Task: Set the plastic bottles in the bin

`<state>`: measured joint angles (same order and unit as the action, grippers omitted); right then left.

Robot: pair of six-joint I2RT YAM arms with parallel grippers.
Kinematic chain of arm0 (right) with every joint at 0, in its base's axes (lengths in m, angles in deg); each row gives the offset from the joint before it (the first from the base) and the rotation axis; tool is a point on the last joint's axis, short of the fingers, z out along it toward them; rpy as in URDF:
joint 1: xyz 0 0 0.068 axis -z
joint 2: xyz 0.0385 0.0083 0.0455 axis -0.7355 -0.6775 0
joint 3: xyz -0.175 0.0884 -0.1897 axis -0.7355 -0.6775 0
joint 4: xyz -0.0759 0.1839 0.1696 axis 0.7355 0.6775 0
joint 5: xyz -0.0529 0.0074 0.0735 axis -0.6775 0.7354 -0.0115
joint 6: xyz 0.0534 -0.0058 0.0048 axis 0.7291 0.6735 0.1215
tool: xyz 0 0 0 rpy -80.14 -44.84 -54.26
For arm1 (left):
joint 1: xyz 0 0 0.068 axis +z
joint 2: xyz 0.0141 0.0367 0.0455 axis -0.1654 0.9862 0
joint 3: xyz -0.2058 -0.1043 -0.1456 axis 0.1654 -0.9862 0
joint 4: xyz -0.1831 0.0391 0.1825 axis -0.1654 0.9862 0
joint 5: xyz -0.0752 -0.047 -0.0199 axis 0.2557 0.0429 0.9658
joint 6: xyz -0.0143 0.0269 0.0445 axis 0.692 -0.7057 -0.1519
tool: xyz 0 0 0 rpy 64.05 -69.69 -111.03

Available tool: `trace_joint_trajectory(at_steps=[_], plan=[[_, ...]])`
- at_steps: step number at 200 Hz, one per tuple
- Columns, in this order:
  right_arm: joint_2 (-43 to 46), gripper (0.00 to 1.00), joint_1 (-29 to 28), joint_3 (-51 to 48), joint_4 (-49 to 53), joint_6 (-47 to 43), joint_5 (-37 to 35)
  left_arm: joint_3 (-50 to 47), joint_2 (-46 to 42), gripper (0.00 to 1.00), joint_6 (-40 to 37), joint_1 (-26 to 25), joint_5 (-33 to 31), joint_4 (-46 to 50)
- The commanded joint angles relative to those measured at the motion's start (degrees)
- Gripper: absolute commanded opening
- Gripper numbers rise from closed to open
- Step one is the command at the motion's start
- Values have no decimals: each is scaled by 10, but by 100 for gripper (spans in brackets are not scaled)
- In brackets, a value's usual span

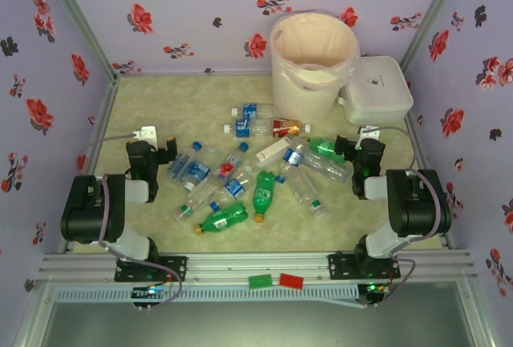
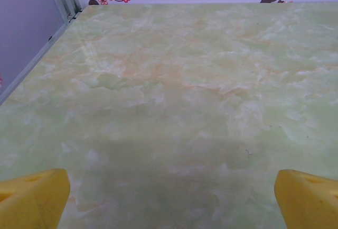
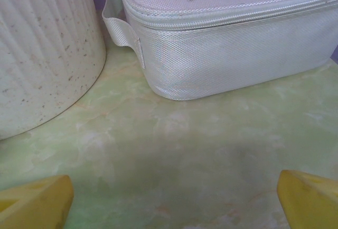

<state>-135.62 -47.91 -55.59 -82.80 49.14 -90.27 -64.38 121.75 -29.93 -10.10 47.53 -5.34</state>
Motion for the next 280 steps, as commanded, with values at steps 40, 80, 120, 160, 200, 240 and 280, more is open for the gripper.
trace_joint_trajectory(at_steps=[40, 80, 120, 160, 200, 240, 280], plan=[[1, 100, 4, 4, -5, 2, 6, 7, 3, 100, 0, 3, -8, -4], [1, 100, 4, 1, -8, 2, 5, 6, 3, 100, -1, 3, -8, -5], [35, 100, 2, 4, 19, -3, 4, 5, -3, 100, -1, 3, -8, -5], [146, 100, -6, 23, 140, 2, -21, 41, -121, 100, 29, 2, -62, 146], [239, 100, -35, 102, 351, 73, -13, 144, -205, 100, 82, 3, -68, 365], [265, 100, -117, 218, 623, 126, -9, 264, -203, 100, 178, 3, 1, 595], [248, 100, -208, 295, 802, 188, 40, 262, -218, 100, 336, -7, 151, 621]])
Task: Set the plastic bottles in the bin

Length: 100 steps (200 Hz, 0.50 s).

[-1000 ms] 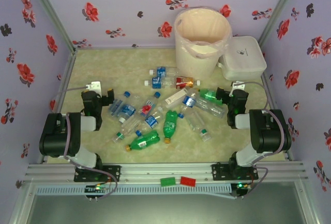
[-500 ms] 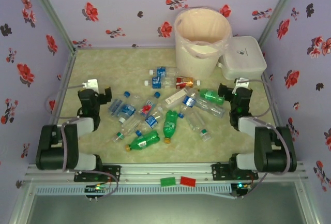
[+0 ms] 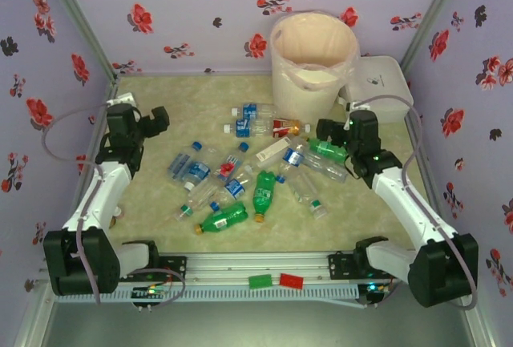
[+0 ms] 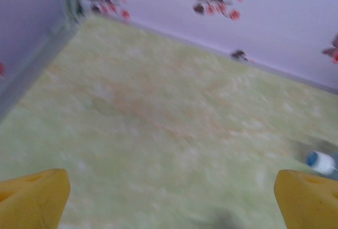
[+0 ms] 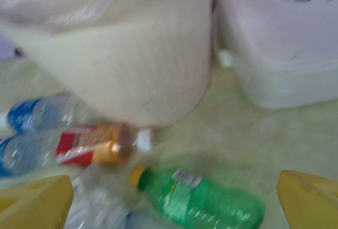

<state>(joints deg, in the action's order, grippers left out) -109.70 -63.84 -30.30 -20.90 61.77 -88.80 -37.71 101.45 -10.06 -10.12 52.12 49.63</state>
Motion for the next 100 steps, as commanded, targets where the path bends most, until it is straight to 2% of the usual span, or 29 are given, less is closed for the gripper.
trace_joint_trajectory(at_steps=[1, 13, 33, 61, 100], plan=[[-11, 100, -52, 44, 187, 64, 25, -6, -14, 100, 142, -8, 105, 71], [-18, 100, -82, 56, 218, 97, 14, -14, -16, 100, 190, -31, 107, 62], [-25, 100, -116, 57, 223, 173, -3, 1, -2, 100, 211, -91, 94, 60], [-48, 100, -125, 35, 134, 271, 18, 52, 39, 100, 200, -165, 57, 73], [-115, 99, -135, 30, 30, 328, 17, 89, 80, 100, 203, -211, 54, 86]])
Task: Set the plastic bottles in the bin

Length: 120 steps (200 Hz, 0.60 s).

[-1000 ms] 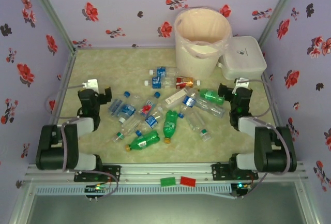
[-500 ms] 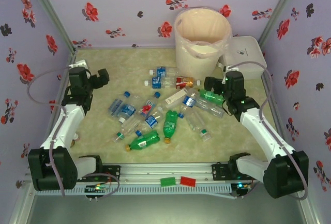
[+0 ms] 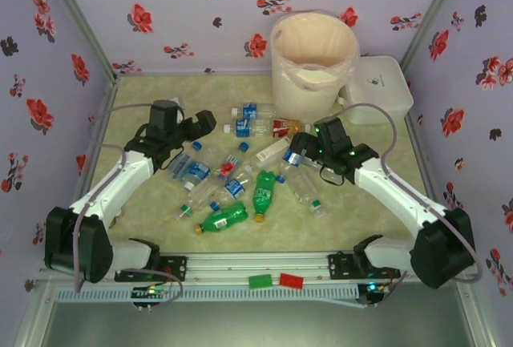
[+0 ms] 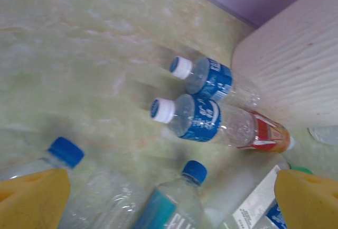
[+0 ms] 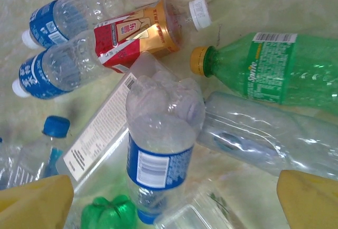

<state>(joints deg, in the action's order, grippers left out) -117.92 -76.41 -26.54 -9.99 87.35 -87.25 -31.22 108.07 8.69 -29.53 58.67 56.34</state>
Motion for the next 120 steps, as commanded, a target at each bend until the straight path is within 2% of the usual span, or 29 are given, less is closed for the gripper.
trace_joint_trajectory(at_steps=[1, 66, 120], plan=[[-33, 99, -10, -8, -79, 72, 2, 24, 14, 100, 15, -17, -12, 19], [-115, 96, -37, -27, -159, 135, -50, -18, -16, 100, 16, -29, -15, 23], [-177, 90, -43, -16, -188, 141, -48, -33, -30, 100, 18, -29, -17, 25]])
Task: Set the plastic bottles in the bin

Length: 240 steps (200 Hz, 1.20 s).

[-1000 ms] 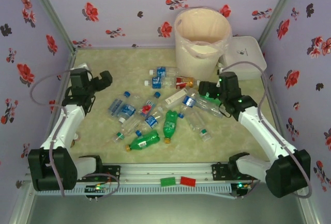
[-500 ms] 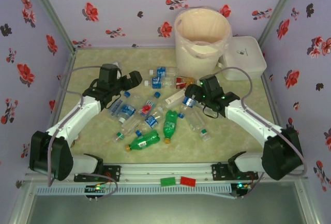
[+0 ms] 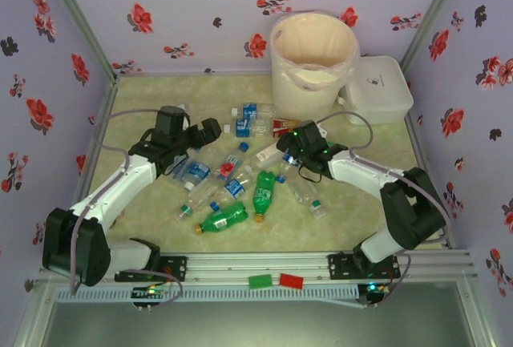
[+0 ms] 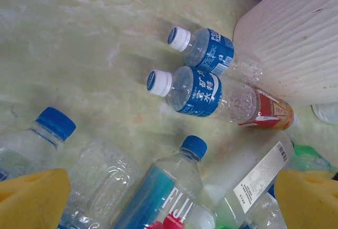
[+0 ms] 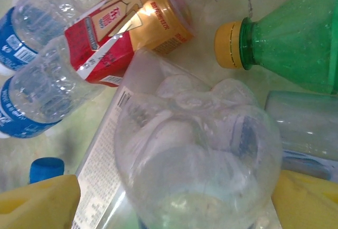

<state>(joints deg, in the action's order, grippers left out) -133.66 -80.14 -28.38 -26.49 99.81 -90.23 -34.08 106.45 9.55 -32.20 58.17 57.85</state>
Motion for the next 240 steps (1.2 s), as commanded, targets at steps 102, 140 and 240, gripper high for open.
trace_joint_trajectory(at_steps=[102, 140, 240], plan=[[-12, 56, -5, 2, -26, -11, -34, -12, -9, 100, 25, -3, -12, -2], [37, 52, -6, 12, 0, -48, -48, -13, -10, 100, 27, -5, -12, -6], [156, 45, -22, 145, 101, -201, -13, 7, 6, 100, 26, -5, 5, -30]])
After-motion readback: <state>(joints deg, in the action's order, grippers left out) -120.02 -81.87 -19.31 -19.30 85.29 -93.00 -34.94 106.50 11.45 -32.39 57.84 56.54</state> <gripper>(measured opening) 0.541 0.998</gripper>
